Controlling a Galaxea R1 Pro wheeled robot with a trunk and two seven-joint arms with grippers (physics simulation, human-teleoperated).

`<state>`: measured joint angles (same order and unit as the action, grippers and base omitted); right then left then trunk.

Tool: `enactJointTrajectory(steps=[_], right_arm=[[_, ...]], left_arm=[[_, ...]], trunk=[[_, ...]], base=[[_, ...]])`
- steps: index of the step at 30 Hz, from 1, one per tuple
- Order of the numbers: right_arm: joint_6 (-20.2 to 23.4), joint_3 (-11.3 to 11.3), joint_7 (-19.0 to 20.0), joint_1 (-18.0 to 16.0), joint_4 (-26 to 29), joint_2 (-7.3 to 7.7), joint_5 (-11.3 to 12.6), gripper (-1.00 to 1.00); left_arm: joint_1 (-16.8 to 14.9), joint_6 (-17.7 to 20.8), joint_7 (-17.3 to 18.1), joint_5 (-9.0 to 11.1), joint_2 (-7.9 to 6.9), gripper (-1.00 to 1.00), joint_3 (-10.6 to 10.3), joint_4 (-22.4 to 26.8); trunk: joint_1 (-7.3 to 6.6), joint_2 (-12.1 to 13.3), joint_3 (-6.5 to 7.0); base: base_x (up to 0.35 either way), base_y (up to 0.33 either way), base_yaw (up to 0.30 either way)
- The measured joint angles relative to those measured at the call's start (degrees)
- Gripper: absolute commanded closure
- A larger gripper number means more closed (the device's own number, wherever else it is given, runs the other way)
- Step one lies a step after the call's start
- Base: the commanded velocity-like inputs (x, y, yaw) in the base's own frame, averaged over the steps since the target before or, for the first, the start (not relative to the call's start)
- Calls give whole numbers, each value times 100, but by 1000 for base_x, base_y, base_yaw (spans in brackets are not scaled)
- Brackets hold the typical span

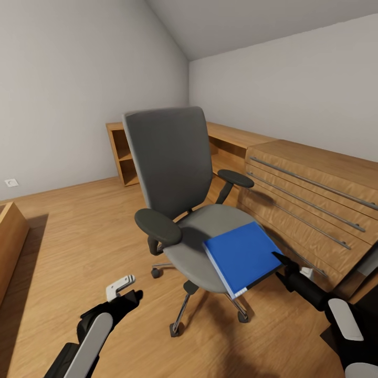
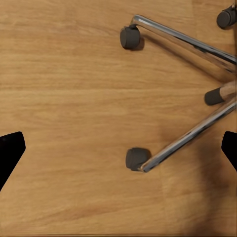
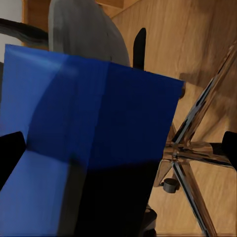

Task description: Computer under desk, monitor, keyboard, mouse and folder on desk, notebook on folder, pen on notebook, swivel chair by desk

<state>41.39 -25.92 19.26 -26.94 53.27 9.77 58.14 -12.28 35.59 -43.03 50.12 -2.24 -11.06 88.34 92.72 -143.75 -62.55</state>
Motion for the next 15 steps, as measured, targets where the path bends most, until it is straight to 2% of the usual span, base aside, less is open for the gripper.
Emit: enactJointTrajectory(steps=[15], right_arm=[[8, 111, 3, -1, 2, 0, 42, -100]], left_arm=[[1, 0, -4, 0, 0, -100, -42, -25]], trunk=[[0, 0, 0]], base=[[0, 0, 0]])
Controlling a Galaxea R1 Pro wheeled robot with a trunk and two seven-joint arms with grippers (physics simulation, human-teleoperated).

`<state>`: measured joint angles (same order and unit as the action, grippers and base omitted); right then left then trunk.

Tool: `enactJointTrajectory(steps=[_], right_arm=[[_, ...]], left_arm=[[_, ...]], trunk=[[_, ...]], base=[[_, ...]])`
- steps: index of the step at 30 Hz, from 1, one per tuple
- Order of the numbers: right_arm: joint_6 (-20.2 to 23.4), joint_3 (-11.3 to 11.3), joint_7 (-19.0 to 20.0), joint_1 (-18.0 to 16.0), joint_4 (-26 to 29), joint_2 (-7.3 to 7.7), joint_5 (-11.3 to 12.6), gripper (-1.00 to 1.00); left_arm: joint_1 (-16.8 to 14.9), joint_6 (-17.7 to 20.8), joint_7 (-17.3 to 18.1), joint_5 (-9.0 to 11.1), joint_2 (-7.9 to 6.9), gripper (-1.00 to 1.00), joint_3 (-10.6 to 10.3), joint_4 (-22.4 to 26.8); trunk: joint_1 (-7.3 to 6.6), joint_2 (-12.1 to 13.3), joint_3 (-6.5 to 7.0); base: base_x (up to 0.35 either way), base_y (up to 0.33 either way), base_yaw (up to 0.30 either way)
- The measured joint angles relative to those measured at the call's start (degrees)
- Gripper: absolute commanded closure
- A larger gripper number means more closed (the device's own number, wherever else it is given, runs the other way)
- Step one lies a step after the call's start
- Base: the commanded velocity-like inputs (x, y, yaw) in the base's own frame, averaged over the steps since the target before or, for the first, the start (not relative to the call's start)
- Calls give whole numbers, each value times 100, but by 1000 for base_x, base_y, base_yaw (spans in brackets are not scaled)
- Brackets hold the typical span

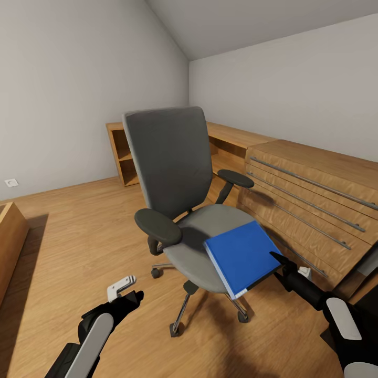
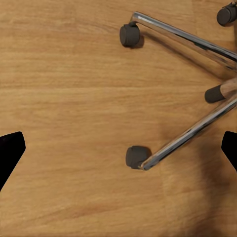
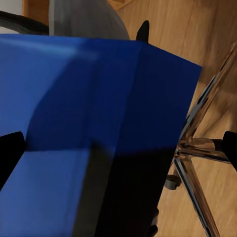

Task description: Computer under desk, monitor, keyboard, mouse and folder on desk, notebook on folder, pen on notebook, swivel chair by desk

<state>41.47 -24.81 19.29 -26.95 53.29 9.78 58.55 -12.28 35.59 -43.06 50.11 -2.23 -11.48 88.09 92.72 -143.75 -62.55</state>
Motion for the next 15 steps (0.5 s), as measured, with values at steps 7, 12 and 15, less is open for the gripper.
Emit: enactJointTrajectory(steps=[7, 12, 15], right_arm=[[4, 5, 0, 0, 0, 0, 4, -100], [6, 6, 1, 0, 1, 0, 3, -100], [6, 8, 1, 0, 3, 0, 2, -100]], left_arm=[[0, 0, -2, 0, 0, -100, -13, -16], [1, 0, -3, 0, 0, -100, -38, -18], [0, 0, -3, 0, 0, -100, -45, -23]], trunk=[[0, 0, 0], [0, 0, 0], [0, 0, 0]], base=[[0, 0, 0], [0, 0, 0], [0, 0, 0]])
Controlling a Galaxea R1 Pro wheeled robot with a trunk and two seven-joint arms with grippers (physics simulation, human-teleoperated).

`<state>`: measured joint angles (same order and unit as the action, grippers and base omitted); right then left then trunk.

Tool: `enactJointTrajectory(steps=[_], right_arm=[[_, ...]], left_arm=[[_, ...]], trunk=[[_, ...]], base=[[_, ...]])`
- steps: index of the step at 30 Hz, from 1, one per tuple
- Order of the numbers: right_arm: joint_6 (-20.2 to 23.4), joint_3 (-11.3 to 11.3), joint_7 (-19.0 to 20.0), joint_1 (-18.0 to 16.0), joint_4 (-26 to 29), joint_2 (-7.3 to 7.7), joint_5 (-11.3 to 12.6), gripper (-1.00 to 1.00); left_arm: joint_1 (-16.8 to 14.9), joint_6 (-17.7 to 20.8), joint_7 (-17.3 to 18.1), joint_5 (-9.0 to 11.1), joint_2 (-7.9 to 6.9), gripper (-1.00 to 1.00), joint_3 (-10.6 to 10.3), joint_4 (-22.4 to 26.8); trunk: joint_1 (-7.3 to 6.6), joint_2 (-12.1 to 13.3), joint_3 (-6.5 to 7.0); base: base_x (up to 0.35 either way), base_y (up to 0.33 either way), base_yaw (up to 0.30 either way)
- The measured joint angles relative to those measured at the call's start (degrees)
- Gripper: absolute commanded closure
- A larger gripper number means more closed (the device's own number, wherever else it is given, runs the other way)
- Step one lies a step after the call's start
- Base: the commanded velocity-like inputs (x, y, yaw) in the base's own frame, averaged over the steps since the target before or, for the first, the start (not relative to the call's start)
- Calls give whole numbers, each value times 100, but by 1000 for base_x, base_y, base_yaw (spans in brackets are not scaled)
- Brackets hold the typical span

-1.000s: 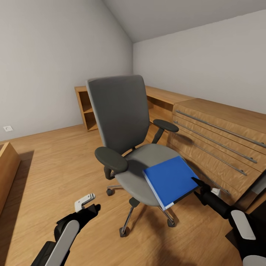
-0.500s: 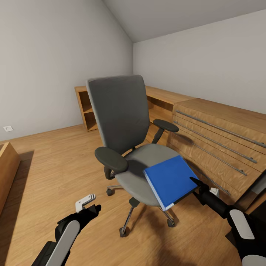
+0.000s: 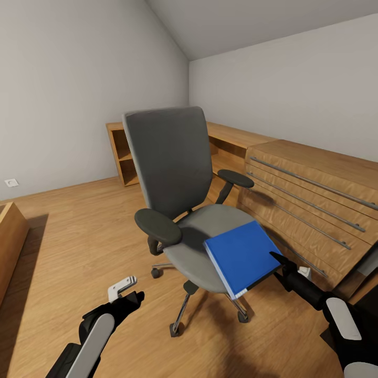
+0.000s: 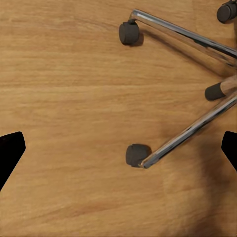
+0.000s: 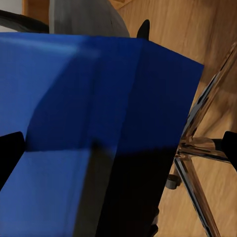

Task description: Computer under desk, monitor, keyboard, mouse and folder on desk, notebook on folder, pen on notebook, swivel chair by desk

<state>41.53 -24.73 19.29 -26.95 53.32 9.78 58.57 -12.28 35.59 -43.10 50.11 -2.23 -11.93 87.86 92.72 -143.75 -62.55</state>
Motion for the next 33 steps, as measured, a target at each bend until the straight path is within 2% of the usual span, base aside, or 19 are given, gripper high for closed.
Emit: enactJointTrajectory(steps=[8, 9, 13, 16, 26, 33], right_arm=[[0, 6, 0, 0, 5, 0, -4, -100], [0, 6, 0, 0, 5, 0, -4, 100], [0, 7, 1, 0, 11, 0, -9, 100], [21, 3, 24, -2, 21, 0, 112, 100], [15, 5, 26, -1, 21, 0, 109, 100], [-12, 9, -1, 1, 11, 0, -35, 100]], left_arm=[[-1, 0, 0, 0, 0, -100, -7, -3], [0, 0, 0, 0, 0, -100, -8, -3], [0, 0, 0, 0, 0, -100, -8, -3], [1, 0, 0, 0, 0, -100, -8, -3], [0, 0, -6, 0, 0, -100, -64, -4], [-2, 0, -9, 0, 0, -100, -70, -4]], trunk=[[0, 0, 0], [0, 0, 0], [0, 0, 0], [-1, 0, 0], [-1, 0, 0], [-18, 9, 154]], base=[[0, 0, 0], [0, 0, 0], [0, 0, 0], [0, 0, 0], [0, 0, 0], [0, 0, 0]])
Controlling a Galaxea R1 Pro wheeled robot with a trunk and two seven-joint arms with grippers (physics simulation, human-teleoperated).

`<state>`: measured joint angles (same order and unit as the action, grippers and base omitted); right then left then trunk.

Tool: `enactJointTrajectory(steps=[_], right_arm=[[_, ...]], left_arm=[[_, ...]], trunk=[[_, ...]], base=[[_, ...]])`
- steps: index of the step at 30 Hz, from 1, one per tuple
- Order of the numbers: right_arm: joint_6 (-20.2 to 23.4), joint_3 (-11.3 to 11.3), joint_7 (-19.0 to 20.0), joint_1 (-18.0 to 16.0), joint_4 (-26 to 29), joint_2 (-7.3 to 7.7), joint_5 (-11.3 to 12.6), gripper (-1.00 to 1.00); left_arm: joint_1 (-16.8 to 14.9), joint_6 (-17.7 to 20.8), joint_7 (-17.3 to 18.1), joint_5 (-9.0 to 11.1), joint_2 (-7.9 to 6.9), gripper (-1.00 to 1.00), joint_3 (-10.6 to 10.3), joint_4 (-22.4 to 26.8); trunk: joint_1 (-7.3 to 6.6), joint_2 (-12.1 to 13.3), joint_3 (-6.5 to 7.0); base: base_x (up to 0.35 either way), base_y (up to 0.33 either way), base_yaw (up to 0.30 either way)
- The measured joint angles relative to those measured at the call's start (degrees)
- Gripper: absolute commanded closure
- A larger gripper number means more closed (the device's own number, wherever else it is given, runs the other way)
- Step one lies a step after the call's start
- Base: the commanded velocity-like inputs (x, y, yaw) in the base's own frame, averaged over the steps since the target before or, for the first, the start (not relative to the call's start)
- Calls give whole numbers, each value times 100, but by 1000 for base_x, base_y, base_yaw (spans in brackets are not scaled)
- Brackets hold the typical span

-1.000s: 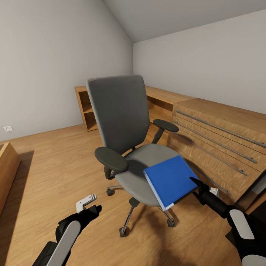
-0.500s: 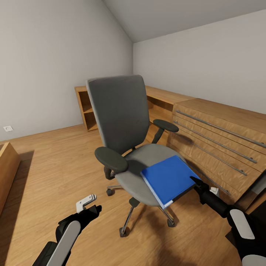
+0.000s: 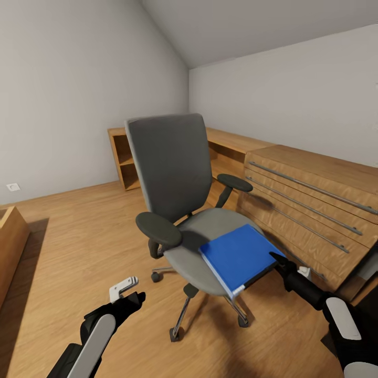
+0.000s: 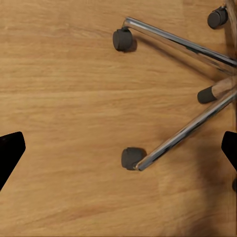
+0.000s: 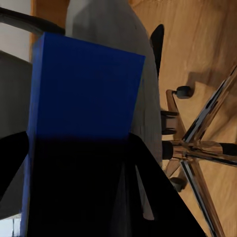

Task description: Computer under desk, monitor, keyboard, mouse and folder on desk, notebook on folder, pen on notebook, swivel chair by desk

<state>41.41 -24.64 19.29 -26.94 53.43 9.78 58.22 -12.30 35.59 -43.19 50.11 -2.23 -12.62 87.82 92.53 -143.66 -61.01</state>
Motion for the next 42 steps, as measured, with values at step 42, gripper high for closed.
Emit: enactJointTrajectory(steps=[42], right_arm=[[16, 119, 33, 1, 194, 0, -10, 100]], left_arm=[[1, -18, -19, -26, 0, -100, -255, 0]], trunk=[[-279, 405, 893]], base=[[-95, 0, 0]])
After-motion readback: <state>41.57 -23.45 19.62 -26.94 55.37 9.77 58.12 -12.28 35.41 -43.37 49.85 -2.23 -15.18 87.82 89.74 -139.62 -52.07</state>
